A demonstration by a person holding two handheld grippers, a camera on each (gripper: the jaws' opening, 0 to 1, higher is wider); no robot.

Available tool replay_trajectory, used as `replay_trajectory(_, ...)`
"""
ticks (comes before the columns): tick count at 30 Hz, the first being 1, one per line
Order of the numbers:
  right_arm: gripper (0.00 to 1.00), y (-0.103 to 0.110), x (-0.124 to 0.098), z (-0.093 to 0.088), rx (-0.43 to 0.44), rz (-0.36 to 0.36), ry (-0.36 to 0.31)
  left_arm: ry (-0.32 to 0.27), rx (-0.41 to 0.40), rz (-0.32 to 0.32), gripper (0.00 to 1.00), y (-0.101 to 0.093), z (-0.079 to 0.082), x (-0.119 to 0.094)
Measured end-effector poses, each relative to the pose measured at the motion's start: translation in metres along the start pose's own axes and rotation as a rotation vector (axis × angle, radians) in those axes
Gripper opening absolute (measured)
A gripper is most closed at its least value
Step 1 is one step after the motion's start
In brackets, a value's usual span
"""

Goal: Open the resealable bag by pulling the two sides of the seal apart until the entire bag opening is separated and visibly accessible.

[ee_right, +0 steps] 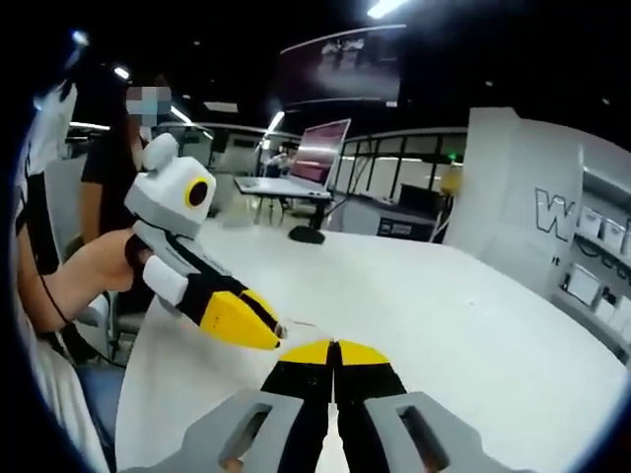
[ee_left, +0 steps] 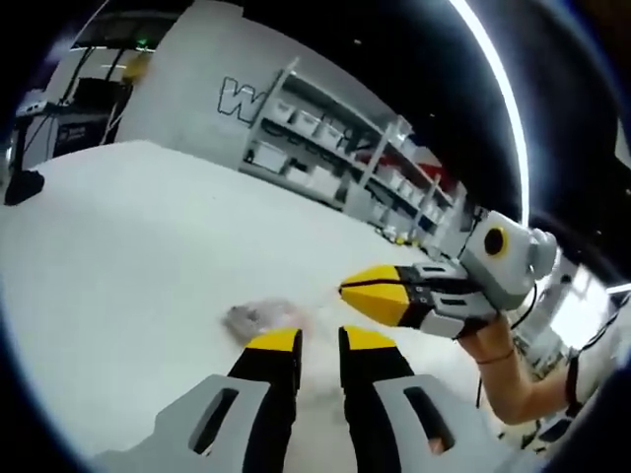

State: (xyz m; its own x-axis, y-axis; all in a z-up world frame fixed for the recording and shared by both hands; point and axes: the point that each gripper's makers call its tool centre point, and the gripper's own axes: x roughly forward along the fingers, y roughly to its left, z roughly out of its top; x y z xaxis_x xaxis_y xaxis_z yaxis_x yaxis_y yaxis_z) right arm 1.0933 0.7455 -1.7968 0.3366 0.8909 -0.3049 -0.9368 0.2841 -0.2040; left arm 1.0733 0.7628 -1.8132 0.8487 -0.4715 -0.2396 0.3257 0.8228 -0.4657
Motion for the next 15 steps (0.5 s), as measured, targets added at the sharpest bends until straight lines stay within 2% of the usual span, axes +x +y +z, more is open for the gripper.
replay_trajectory(3, 0.00, 0.0023, 0.0015, 0.0008, -0.005, 0.007, 0.000, -0.004, -0.020, 0.002, 0.13, -0.0004, 0.0028, 0.0024)
replay_trajectory(7, 0.00, 0.0033, 0.0015, 0.0029, -0.004, 0.010, -0.006, 0.008, -0.008, 0.033, 0.08, 0.0040, 0.0018, 0.0022)
replay_trajectory(15, 0.00, 0.0050, 0.0003, 0.0019, 0.001, 0.012, -0.005, 0.039, -0.002, 0.052, 0.03, 0.0082, -0.0028, 0.0018)
